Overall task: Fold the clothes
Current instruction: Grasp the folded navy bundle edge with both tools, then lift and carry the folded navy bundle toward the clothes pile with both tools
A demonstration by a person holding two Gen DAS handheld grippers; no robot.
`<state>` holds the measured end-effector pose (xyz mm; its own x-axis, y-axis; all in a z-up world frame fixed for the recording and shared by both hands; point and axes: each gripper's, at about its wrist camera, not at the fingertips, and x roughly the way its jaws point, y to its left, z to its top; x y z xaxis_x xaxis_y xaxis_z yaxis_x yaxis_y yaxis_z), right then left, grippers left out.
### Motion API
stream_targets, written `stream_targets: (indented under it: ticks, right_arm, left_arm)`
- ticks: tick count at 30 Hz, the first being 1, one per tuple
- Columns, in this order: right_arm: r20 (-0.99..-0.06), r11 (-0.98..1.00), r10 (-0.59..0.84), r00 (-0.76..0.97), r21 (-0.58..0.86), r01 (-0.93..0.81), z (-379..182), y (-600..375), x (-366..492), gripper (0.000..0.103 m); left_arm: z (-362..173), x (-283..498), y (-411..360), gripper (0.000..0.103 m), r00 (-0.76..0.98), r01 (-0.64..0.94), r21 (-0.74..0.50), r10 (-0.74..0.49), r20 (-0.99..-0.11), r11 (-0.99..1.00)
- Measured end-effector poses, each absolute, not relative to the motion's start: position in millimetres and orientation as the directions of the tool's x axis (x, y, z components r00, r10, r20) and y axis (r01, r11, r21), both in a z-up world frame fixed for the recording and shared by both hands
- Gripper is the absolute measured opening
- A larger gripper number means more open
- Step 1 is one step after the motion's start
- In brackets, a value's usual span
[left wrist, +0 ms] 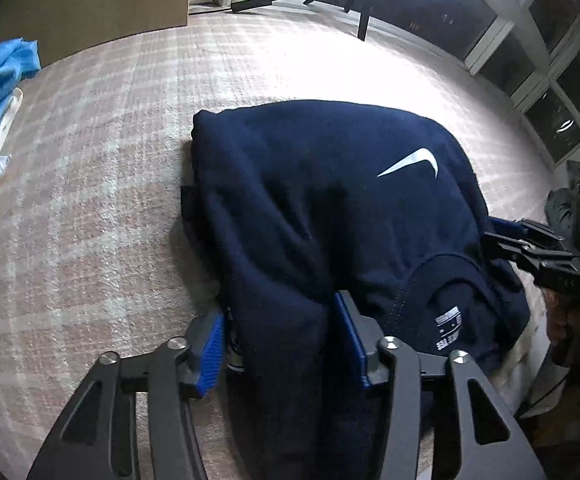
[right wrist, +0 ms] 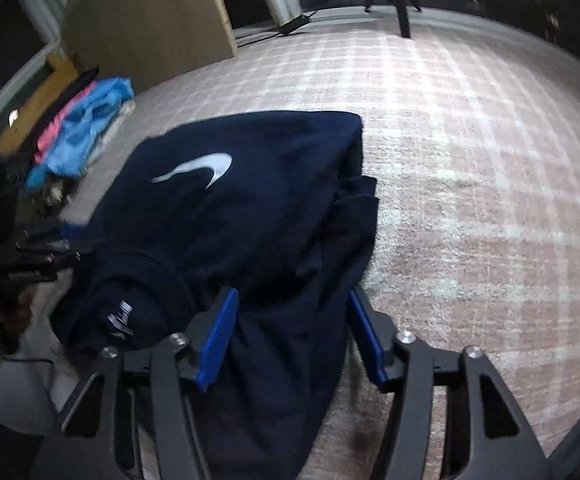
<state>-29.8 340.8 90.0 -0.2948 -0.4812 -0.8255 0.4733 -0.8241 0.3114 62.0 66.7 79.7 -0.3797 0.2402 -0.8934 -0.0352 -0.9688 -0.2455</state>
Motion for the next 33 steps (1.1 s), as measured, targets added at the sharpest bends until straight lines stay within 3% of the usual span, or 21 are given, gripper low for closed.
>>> stream_targets:
  ticks: [2, 3, 4, 8, 14, 17, 21, 27, 33]
  right_arm:
    - [-0.823, -0.82, -0.492, -0.285, 0.327, 0.47, 91.1, 346.0, -31.4, 0.037]
    - [-0.824, -0.813, -0.498, -0.272, 0.334, 0.476, 90.0, 344.6, -32.9, 0.024]
    - [-0.825, -0.804, -0.505, -0.254, 0.343, 0.485, 88.1, 341.6, -34.5, 0.021]
    - [-0.838, -0.788, -0.49, -0.24, 0.308, 0.532, 89.1, 331.7, -35.0, 0.021]
    - [-0.815, -0.774, -0.535, -0.222, 0.368, 0.515, 86.2, 337.2, -39.5, 0.021]
    - [-0.817, -0.78, -0.527, -0.233, 0.355, 0.515, 88.4, 341.0, -38.3, 0.016]
    - [-0.778, -0.756, -0.593, -0.207, 0.45, 0.475, 93.8, 345.8, -43.7, 0.013]
    - [-0.714, -0.709, -0.671, -0.2, 0.539, 0.454, 115.9, 355.1, -43.5, 0.013]
    - [-0.664, -0.655, -0.718, -0.209, 0.542, 0.526, 155.1, 338.1, -33.6, 0.013]
  left_arm:
    - [79.9, 62.9, 69.6, 0.038, -0.383, -0.043, -0.231, 0.23, -0.895, -0.972]
    - [79.8, 63.4, 71.2, 0.036, -0.384, -0.047, -0.226, 0.227, -0.895, -0.973]
    - [79.7, 64.0, 72.8, 0.034, -0.384, -0.051, -0.221, 0.223, -0.896, -0.974]
    - [78.5, 64.5, 76.7, 0.019, -0.376, -0.062, -0.244, 0.25, -0.892, -0.968]
    - [79.2, 65.3, 77.1, 0.017, -0.372, -0.057, -0.276, 0.277, -0.886, -0.96]
    - [80.2, 67.1, 78.6, 0.014, -0.374, -0.041, -0.287, 0.281, -0.884, -0.957]
    - [86.9, 69.5, 77.7, 0.013, -0.383, -0.024, -0.308, 0.294, -0.876, -0.951]
    - [118.1, 79.3, 79.4, 0.013, -0.427, -0.031, -0.306, 0.289, -0.857, -0.952]
    - [164.6, 99.9, 84.0, 0.013, -0.496, -0.045, -0.257, 0.245, -0.833, -0.965]
